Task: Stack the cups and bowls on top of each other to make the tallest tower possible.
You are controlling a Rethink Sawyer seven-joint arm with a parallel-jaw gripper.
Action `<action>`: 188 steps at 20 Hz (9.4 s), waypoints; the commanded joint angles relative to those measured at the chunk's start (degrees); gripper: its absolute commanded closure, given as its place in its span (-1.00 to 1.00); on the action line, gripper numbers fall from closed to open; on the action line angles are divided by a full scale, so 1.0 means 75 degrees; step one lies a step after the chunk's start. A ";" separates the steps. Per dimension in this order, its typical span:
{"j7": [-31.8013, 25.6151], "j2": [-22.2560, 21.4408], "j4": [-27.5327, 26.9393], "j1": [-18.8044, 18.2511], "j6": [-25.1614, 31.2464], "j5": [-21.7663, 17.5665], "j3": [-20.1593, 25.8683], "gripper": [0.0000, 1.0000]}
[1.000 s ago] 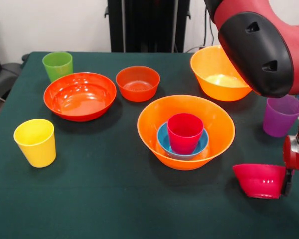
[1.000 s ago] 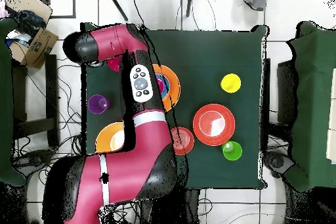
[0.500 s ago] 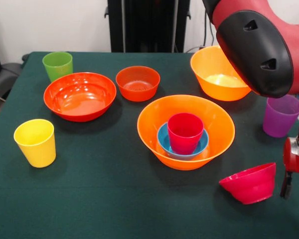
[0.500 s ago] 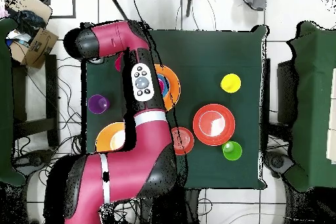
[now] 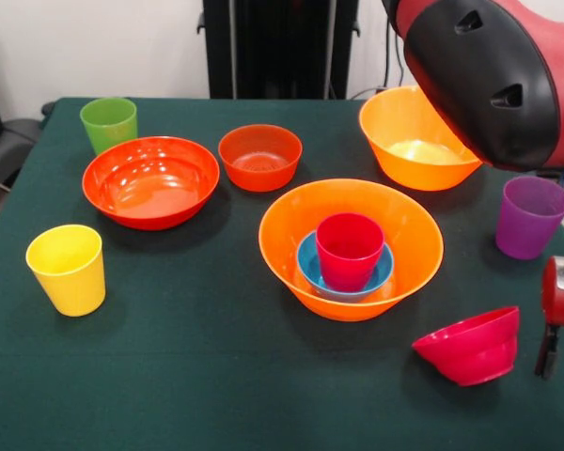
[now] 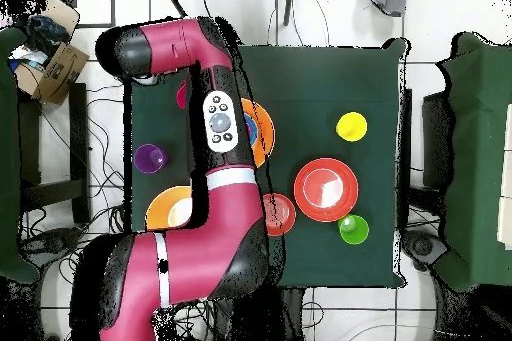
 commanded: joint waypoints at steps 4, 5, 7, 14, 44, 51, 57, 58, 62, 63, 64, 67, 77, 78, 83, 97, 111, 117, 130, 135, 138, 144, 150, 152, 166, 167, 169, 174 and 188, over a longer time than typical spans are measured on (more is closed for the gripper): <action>-0.1469 -0.0146 -0.0032 0.0005 0.1206 0.0164 0.0541 -1.00; -0.1442 -0.0185 0.0013 0.0014 0.1243 0.0195 0.0488 -1.00; -0.1299 -0.0258 0.0118 0.0047 0.1318 0.0211 0.0325 -1.00; -0.1015 -0.0936 0.1621 -0.0117 0.0765 0.0392 -0.0126 -1.00; -0.0534 -0.2925 0.6193 -0.1060 -0.2101 0.0141 -0.0272 -1.00; -0.0349 -0.2916 0.6241 -0.0983 -0.2360 0.0098 -0.0342 -1.00; -0.0214 -0.2723 0.5962 -0.0901 -0.2685 -0.0006 -0.0383 -1.00; -0.0187 -0.2702 0.5953 -0.0896 -0.2799 -0.0030 -0.0383 -1.00; -0.0111 -0.2572 0.5871 -0.0873 -0.3189 -0.0093 -0.0384 -1.00; -0.0101 -0.2533 0.5843 -0.0870 -0.3275 -0.0093 -0.0382 -1.00; -0.0094 -0.2498 0.5823 -0.0867 -0.3357 -0.0088 -0.0375 -1.00; -0.0053 -0.2316 0.5640 -0.0876 -0.3634 0.0003 -0.0305 -1.00; 0.0265 -0.1901 0.5330 -0.0787 -0.3981 0.0454 -0.0245 -1.00; 0.0292 -0.1869 0.5277 -0.0744 -0.3982 0.0441 -0.0299 -1.00; 0.0584 -0.1657 0.5046 -0.0453 -0.4166 0.0308 -0.0669 -1.00; 0.0609 -0.1393 0.4955 -0.0303 -0.4676 0.0648 -0.0609 -1.00; 0.0673 -0.1307 0.4728 -0.0193 -0.5183 0.0697 -0.0581 -1.00; 0.0549 -0.1210 0.4581 -0.0288 -0.5585 0.0760 -0.0328 -1.00; 0.0735 -0.1102 0.4305 0.0012 -0.5860 0.0929 -0.0925 1.00; 0.1259 -0.1079 0.4153 0.0484 -0.5870 0.0970 -0.1763 1.00; 0.1549 -0.1025 0.4028 0.0666 -0.5654 0.1193 -0.2237 1.00; 0.1112 -0.1087 0.4023 0.0605 -0.5468 0.1487 -0.2240 1.00; 0.0405 -0.2437 0.4861 0.0474 -0.2351 0.2210 -0.2117 1.00; 0.0443 -0.2728 0.4984 0.0441 -0.1122 0.2523 -0.2107 1.00; 0.0310 -0.3233 0.4978 0.0524 0.0027 0.2811 -0.2084 1.00; 0.0213 -0.3242 0.4969 0.0491 -0.0011 0.2803 -0.2055 1.00; -0.0046 -0.3135 0.4894 0.0378 -0.0236 0.2798 -0.1924 1.00; -0.0153 -0.3096 0.4724 0.0406 -0.0096 0.2624 -0.2055 1.00; -0.0758 -0.2923 0.4025 0.0402 0.1245 0.1891 -0.2564 1.00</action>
